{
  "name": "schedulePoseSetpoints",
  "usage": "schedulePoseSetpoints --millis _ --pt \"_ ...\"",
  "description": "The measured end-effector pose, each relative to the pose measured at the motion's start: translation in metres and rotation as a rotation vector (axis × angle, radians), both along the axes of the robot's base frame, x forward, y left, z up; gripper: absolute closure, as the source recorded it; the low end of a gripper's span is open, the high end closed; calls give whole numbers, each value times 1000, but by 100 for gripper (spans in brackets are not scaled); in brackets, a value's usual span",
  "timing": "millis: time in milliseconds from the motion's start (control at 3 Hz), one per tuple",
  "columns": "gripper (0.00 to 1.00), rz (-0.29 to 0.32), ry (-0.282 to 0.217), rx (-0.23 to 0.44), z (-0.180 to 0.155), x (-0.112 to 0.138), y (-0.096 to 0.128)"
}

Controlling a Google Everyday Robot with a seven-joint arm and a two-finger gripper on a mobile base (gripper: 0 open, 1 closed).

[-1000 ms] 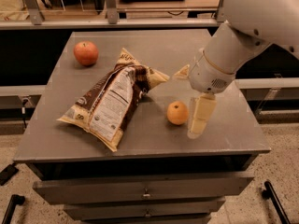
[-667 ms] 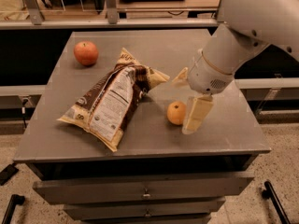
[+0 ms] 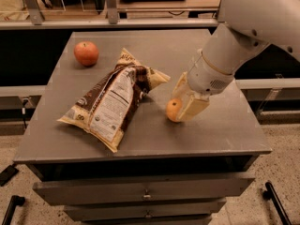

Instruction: Pick orange

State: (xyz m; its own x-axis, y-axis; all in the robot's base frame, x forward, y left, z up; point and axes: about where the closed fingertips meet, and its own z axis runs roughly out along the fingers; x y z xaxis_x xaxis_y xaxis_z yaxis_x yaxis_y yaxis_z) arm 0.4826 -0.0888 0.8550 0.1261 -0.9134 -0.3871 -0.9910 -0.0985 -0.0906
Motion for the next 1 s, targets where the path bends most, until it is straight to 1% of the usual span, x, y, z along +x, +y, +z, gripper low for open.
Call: schedulePoseSetpoints --millis 333,667,1000 --pt "97 2 -2 4 1 -1 1" --pt "100 16 -43 85 19 -6 0" --pt "100 45 -167 256 70 -25 -7"
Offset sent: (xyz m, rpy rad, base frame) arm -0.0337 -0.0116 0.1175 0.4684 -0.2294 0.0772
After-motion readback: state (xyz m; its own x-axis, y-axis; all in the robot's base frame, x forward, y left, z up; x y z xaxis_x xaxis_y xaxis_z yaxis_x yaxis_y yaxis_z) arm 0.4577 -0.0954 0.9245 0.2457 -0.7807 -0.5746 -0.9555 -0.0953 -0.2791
